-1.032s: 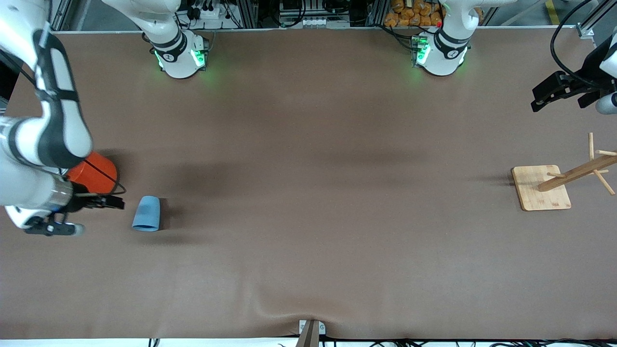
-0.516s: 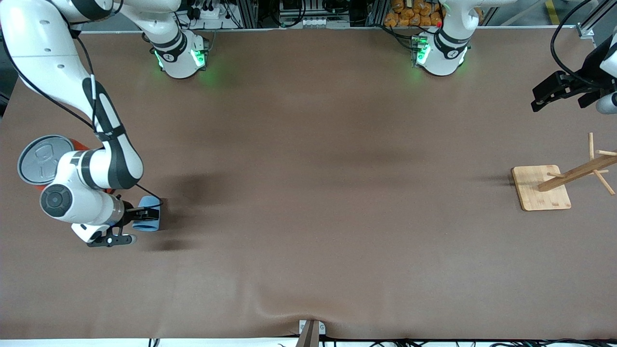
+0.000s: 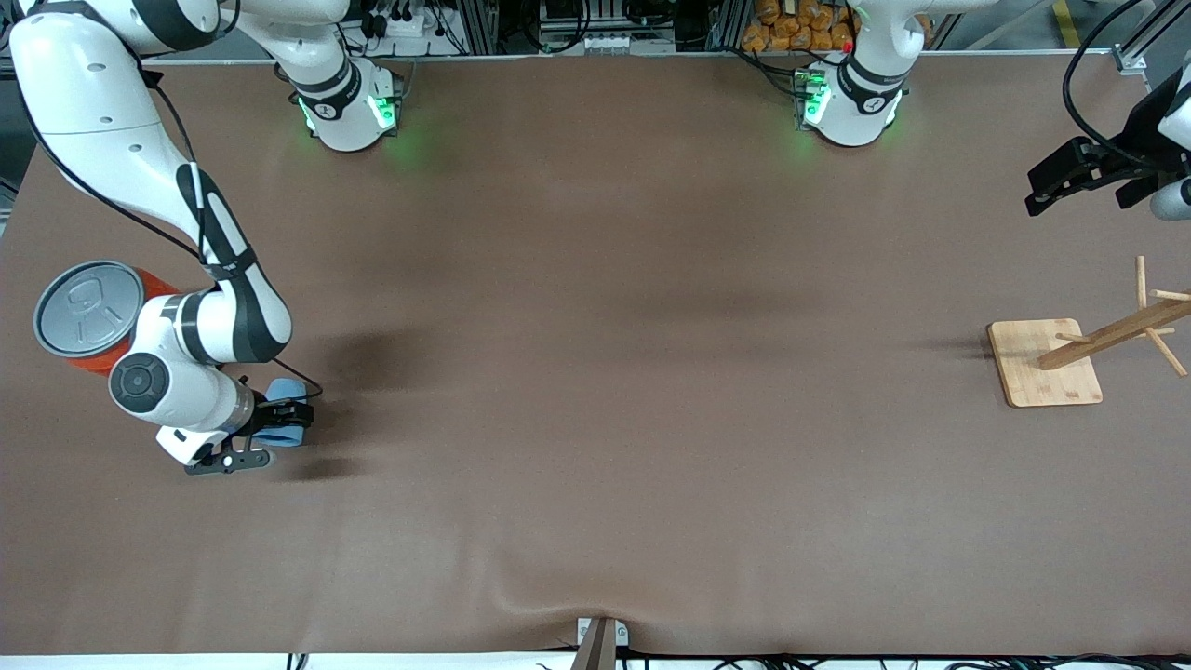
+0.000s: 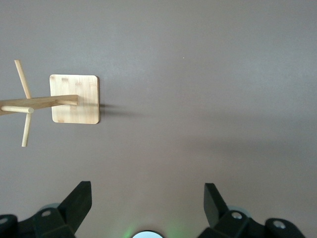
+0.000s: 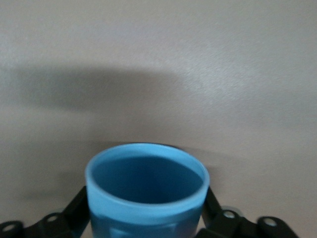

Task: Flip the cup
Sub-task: 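Carry the blue cup with the right gripper toward the table middle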

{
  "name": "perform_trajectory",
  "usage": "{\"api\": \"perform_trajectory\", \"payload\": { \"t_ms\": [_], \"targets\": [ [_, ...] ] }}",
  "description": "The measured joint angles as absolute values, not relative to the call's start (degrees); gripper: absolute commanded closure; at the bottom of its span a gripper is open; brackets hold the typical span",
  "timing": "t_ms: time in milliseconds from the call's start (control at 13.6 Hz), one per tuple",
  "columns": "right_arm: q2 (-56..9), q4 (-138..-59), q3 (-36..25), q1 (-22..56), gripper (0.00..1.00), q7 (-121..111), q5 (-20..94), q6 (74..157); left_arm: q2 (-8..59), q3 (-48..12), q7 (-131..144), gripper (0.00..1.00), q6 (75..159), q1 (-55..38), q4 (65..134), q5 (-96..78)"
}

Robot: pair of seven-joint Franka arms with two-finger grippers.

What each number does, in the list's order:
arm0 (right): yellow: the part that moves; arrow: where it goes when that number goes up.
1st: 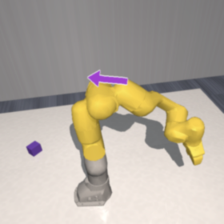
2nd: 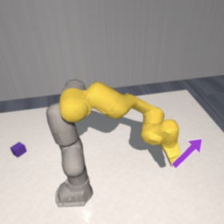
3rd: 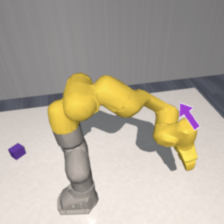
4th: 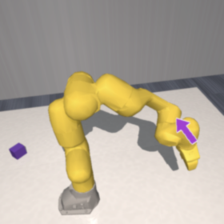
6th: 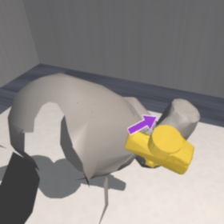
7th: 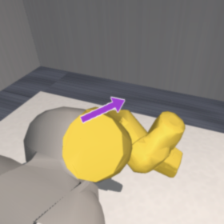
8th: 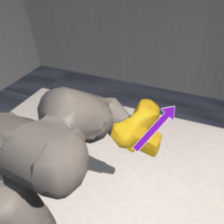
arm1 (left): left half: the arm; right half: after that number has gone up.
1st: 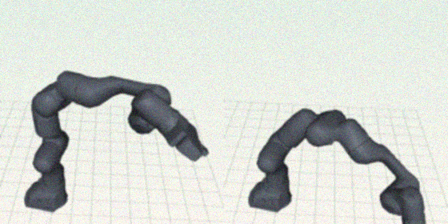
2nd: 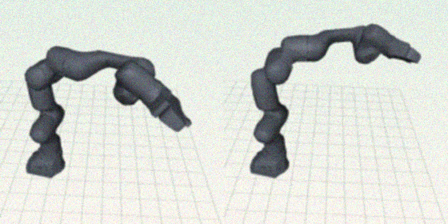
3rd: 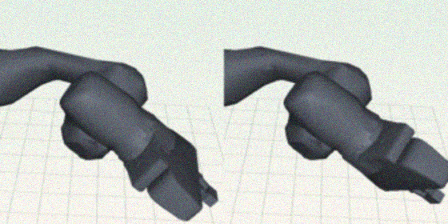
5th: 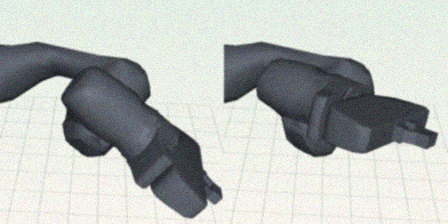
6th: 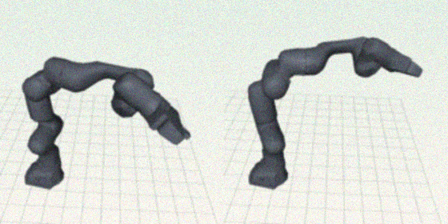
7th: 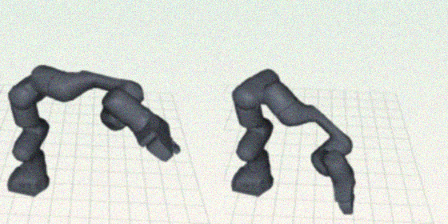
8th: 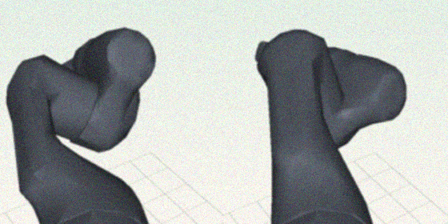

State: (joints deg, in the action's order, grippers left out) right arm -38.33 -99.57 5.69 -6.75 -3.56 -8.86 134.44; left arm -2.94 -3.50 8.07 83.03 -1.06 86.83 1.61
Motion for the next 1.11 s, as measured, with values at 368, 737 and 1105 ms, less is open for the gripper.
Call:
{"api": "perform_trajectory", "payload": {
  "t_ms": [368,737,1105],
  "targets": [
    [-33.67,-100.13,6.5,-2.18,0.42,-9.09,-9.17,134.52,-2.93,-3.53,8.07,0.0,83.03,-1.06,86.87,1.61],
    [-28.79,-98.97,7.25,12.18,0.47,-19.76,-9.21,135.04,-2.93,-3.57,8.07,0.0,83.03,-1.07,86.88,1.61],
    [-35.73,-96.69,7.09,27.07,0.57,-26.39,-20.97,143.25,-2.93,-3.62,8.07,0.0,83.03,-1.09,86.92,1.61]
  ]
}}
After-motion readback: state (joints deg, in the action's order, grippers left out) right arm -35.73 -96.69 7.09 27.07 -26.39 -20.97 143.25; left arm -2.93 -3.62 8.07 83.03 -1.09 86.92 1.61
